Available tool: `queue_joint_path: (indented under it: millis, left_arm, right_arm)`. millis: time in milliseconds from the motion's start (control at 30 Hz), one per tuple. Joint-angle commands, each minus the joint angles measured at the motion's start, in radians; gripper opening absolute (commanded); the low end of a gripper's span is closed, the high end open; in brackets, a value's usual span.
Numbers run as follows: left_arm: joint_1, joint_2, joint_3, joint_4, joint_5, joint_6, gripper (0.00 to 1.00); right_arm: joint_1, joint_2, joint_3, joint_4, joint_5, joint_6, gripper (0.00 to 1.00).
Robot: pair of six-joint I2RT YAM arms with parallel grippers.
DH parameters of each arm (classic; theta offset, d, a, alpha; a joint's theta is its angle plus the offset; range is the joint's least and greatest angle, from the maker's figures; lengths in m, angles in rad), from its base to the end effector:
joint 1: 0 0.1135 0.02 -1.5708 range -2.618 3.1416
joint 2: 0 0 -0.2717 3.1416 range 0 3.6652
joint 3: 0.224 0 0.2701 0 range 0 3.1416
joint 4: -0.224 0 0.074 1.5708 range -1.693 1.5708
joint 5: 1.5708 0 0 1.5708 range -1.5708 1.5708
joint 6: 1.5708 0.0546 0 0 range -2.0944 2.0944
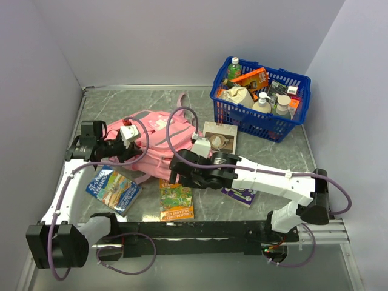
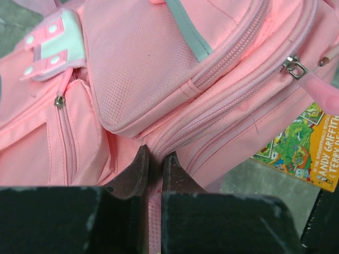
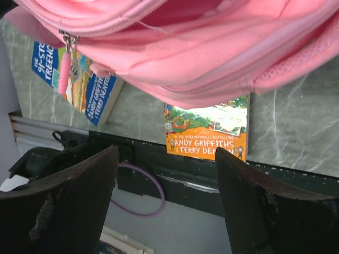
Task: Pack the student bag
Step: Zip the student bag at the center of the board.
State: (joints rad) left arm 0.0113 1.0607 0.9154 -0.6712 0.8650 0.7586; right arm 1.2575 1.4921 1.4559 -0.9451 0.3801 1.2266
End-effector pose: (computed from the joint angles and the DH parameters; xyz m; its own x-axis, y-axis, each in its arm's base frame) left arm 0.2320 -0.0389 0.2921 -0.1754 0.4443 -0.8786 0.8742 0.4807 0.0685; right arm 0.1220 0.3109 0.3311 -0.8582 0.1873 -0.4779 -0.0355 0.9072 0.4193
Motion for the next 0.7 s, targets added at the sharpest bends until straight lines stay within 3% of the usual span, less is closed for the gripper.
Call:
queue_joint_path:
  millis: [0,267,667]
  left_arm:
    - [-0.013,-0.024,-0.015,0.133,0.035,-0.14,0.01]
    - [-0.122,-0.051,-0.059,0.176,0.017,-0.186,0.01]
    - [-0.177,-0.062,-0.035,0.171,-0.024,-0.193,0.01]
  right_arm:
    - [0.006,-0.047,0.009,0.057,0.002,0.044,0.8]
    - [0.008,0.105,0.219,-0.066,-0.029,0.131,0.77]
    - [0.005,0.192,0.241,-0.055,-0.032,0.165,0.62]
